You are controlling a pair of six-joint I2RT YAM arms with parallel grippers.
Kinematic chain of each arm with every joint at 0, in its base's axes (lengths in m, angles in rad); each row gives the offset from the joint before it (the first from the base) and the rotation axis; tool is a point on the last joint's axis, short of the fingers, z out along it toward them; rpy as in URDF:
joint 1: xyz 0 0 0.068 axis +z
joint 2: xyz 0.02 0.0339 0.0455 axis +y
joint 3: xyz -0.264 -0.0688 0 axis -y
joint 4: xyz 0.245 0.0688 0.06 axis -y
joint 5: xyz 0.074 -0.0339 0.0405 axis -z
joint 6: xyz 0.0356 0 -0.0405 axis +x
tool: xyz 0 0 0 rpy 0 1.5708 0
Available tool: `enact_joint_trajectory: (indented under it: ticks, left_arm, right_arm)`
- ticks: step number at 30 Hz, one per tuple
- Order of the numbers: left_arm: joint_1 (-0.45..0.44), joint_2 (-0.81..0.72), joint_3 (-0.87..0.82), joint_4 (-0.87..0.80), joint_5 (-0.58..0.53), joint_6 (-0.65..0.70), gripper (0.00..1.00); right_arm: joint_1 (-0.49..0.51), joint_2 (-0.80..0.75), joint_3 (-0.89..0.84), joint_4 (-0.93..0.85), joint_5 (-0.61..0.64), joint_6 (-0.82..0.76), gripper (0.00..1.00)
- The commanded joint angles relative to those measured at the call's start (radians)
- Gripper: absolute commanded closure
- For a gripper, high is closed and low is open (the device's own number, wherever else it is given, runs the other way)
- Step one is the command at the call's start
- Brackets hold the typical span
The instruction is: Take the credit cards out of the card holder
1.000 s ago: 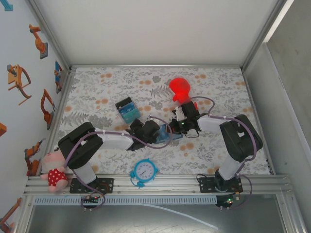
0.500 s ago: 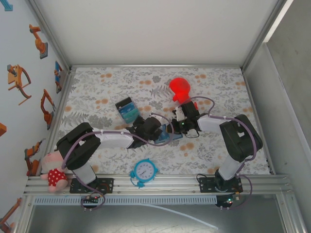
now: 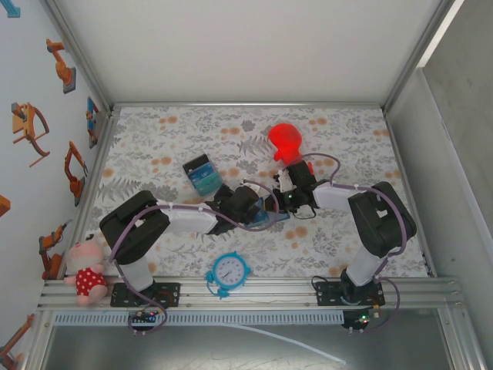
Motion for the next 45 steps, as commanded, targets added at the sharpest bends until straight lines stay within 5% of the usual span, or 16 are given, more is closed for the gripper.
enact_joint_trajectory:
  ticks: [1, 19, 33, 45]
  left_arm:
    - [-0.002, 0.007, 0.011, -0.045, -0.012, 0.010, 0.03]
    - [0.007, 0.005, -0.009, -0.063, -0.042, 0.016, 0.03]
    - [0.006, 0.020, 0.004, -0.072, -0.036, 0.008, 0.03]
    - [0.006, 0.019, 0.004, -0.079, -0.035, 0.001, 0.03]
  right_arm:
    - [-0.011, -0.010, -0.006, -0.062, 0.058, -0.021, 0.99]
    - [-0.050, -0.072, -0.008, -0.094, 0.049, -0.045, 0.99]
    - [-0.047, -0.068, -0.059, 0.068, -0.070, 0.024, 0.80]
    - [-0.027, -0.033, -0.068, 0.126, -0.065, 0.050, 0.87]
